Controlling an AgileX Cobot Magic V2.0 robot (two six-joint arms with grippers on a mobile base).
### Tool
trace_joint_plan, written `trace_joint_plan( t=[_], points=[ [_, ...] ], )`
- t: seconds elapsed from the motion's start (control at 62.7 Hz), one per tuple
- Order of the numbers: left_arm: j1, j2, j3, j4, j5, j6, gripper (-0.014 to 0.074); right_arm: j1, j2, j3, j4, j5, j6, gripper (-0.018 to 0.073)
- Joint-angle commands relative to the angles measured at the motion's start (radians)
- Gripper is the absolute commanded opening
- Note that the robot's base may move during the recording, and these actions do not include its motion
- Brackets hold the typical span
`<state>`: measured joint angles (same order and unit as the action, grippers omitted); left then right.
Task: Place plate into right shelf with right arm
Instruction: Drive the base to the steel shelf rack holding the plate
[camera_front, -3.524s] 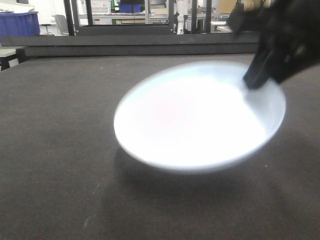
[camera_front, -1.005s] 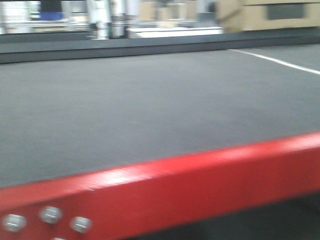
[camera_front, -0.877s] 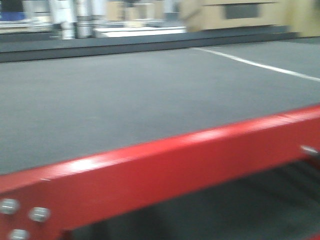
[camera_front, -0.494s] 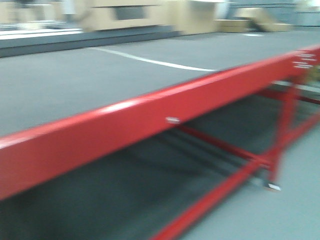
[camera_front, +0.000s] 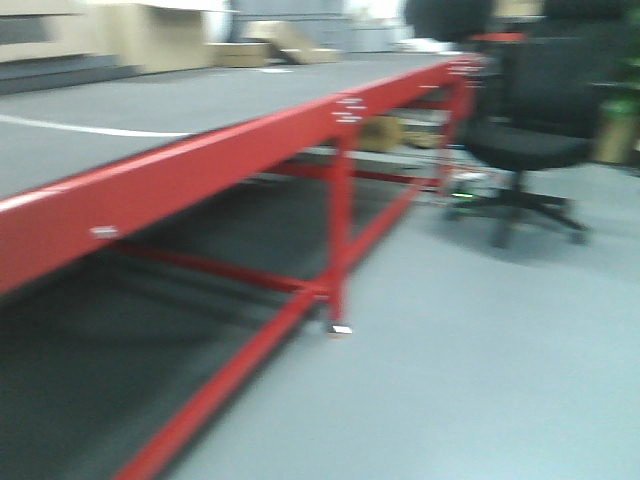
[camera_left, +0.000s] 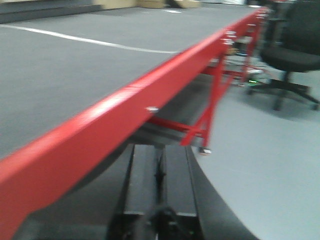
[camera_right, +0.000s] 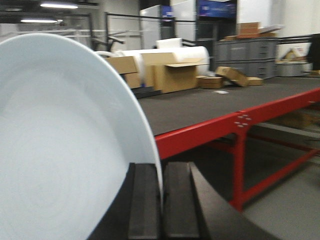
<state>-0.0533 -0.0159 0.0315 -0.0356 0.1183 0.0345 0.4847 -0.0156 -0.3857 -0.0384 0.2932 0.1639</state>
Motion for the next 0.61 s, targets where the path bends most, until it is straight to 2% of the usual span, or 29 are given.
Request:
trace_joint_plan(
  t=[0.0, 0.59],
  points=[
    [0.001, -0.006, 0.01, -0.006, -0.086, -0.003, -0.0047, -0.005, -0.007, -0.03, 0.002, -0.103, -0.003, 0.0064],
    [0.001, -0.006, 0.01, -0.006, -0.086, -0.003, -0.0047, -0.005, -0.007, -0.03, 0.002, -0.104, -0.003, 0.0064]
  ],
)
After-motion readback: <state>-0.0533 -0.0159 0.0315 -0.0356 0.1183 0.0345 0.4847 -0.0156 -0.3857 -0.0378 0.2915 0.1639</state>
